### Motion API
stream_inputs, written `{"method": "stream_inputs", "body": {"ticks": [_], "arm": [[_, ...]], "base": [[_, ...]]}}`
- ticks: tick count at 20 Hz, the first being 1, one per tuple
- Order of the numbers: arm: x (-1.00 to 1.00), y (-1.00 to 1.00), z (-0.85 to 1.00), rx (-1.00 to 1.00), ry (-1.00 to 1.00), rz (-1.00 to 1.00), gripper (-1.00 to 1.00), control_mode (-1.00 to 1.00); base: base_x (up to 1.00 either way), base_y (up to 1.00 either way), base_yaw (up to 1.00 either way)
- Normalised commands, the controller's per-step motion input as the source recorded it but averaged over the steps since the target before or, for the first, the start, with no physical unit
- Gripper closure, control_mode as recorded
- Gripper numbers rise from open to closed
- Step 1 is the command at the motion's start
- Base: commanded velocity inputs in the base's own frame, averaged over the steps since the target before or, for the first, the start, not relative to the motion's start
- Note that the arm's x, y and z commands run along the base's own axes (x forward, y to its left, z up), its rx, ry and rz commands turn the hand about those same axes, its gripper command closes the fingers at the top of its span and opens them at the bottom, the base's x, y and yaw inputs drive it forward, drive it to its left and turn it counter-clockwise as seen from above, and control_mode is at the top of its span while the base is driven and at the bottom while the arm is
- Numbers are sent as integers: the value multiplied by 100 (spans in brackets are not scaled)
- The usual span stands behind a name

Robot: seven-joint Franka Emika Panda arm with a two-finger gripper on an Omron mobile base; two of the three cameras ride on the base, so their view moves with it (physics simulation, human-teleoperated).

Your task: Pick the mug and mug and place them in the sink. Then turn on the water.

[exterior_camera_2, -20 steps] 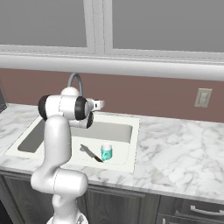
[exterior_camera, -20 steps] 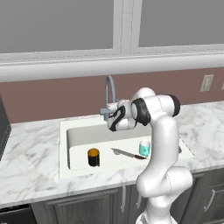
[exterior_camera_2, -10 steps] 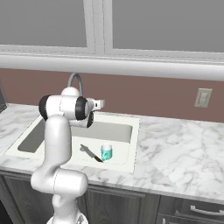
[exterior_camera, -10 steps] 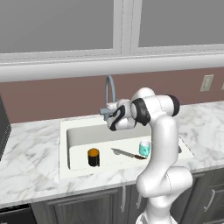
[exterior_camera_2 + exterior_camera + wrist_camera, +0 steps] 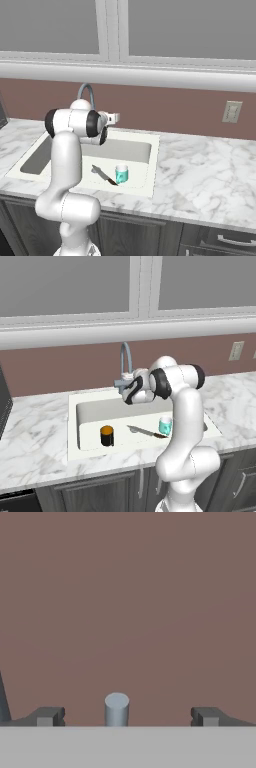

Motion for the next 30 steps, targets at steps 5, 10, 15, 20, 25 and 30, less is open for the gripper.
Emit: {"method": "stream_inputs", "body": {"ticks": [5, 10, 15, 20, 25, 30], "arm": [[0, -10, -10, 1, -5, 0, -100, -100], [-4, -30, -1, 4, -1, 0, -100, -100], [-1, -31, 0, 3, 0, 0, -100, -100], [-4, -33, 0, 3, 0, 0, -100, -100], [-6, -38, 0, 5, 0, 0, -100, -100], [-5, -50, 0, 6, 0, 2, -100, -100]], "base": [[0, 0, 0], [0, 0, 0], [0, 0, 0], [0, 0, 0], [0, 0, 0], [0, 0, 0]]}}
